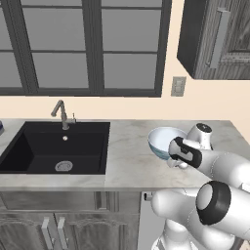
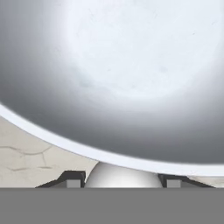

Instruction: Gather the eggs and milk located in the vicinity of the sink area and place them right next to the bowl.

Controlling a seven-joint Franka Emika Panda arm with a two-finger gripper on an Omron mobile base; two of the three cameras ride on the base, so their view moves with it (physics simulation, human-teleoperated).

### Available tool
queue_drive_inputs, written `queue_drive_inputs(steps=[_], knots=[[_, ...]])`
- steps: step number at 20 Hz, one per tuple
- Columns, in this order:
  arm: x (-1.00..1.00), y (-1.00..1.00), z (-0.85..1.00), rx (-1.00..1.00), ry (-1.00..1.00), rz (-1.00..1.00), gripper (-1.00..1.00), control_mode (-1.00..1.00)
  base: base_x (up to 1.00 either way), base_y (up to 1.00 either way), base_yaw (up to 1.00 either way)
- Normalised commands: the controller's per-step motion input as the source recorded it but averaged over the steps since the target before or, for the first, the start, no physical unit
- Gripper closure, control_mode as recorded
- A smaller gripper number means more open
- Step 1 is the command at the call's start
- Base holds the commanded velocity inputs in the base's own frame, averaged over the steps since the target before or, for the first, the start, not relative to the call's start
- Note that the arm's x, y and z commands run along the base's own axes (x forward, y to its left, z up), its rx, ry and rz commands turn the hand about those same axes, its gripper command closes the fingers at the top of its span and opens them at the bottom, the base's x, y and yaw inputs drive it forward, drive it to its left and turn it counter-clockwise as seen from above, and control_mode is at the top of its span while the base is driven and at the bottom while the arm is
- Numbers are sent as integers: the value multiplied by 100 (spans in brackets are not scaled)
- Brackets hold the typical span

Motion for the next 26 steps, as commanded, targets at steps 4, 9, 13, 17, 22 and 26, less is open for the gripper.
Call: queue_drive_inputs(steps=[4,9,13,17,22,26], knots=[[8,0,-1,0,-1,0,100,-100,0,0,0],[10,0,-3,0,-2,0,100,-100,0,0,0],[4,0,-10,0,0,0,100,-100,0,0,0],[4,0,-10,0,0,0,100,-100,0,0,0],[9,0,-6,0,0,0,100,-100,0,0,0],[9,0,-5,0,0,0,100,-100,0,0,0]])
